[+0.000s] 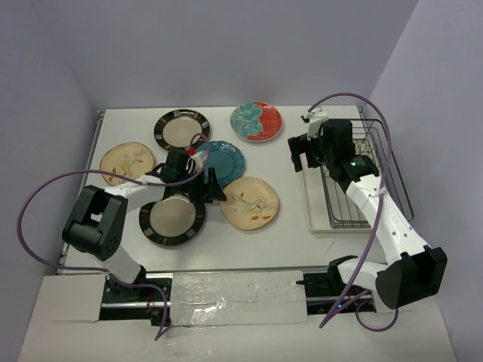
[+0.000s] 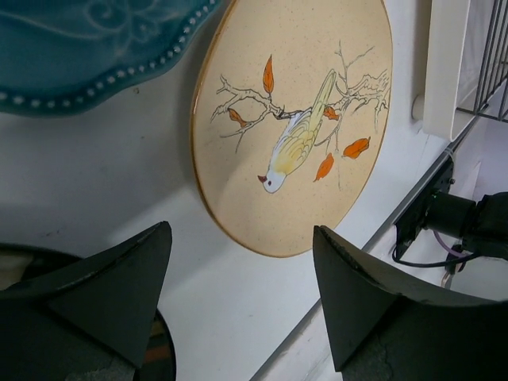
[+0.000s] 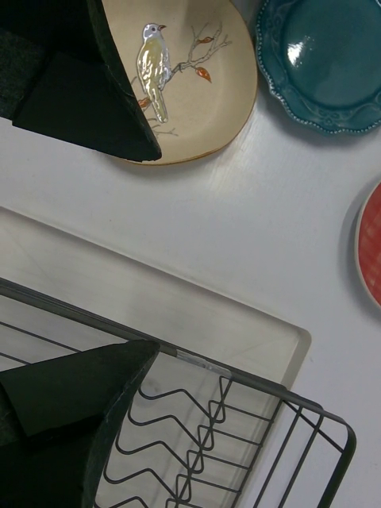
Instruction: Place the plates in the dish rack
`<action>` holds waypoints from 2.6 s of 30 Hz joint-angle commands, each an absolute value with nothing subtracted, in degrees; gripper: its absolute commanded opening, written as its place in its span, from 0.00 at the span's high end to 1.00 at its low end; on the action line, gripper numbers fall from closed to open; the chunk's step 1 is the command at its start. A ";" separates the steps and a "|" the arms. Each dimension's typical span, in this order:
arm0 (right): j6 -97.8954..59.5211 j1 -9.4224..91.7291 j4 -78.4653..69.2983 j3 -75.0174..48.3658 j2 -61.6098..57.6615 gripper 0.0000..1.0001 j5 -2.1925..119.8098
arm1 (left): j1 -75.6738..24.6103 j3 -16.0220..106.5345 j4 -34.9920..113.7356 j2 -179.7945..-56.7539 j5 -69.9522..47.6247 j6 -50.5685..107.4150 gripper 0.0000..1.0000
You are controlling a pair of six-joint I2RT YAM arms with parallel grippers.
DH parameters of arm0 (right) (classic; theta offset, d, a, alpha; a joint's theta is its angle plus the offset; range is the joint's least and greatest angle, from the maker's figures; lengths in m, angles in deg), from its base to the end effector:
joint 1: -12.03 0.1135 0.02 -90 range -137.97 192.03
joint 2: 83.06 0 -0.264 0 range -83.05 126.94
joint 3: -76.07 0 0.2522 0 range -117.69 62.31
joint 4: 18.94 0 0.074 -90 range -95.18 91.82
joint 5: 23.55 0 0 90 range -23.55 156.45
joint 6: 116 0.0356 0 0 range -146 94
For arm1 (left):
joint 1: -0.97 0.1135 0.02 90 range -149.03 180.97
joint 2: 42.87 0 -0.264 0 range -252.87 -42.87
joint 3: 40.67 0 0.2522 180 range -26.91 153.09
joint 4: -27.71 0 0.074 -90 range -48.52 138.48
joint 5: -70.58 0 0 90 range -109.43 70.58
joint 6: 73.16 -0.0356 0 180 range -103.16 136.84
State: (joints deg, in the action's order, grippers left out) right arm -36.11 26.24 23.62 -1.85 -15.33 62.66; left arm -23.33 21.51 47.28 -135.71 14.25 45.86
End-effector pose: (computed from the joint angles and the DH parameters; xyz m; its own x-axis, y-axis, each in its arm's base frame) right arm 0.2521 0.0663 0.3438 -0.4584 -0.2968 -0.8377 -0.3855 0.9157 -0.1134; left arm 0.2802 -0.1482 0.1689 -0.9355 -0.0206 -0.3527 0.2423 0.6891 -0.6830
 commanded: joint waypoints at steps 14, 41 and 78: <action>-36.11 25.91 22.86 -3.61 -16.43 0.00 63.46 | -24.61 25.56 36.91 -148.25 16.35 53.67 0.38; -36.99 25.91 24.35 -5.19 -17.75 0.00 60.83 | -26.28 25.02 38.91 -144.93 17.22 54.56 1.00; -91.57 65.81 25.77 -1.24 -23.91 0.02 53.87 | -1.49 36.54 62.65 -126.10 43.94 63.25 1.00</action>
State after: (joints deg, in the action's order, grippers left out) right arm -89.70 63.53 32.47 -2.49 -26.02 47.73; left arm -1.58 35.32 67.41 -129.65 33.76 58.58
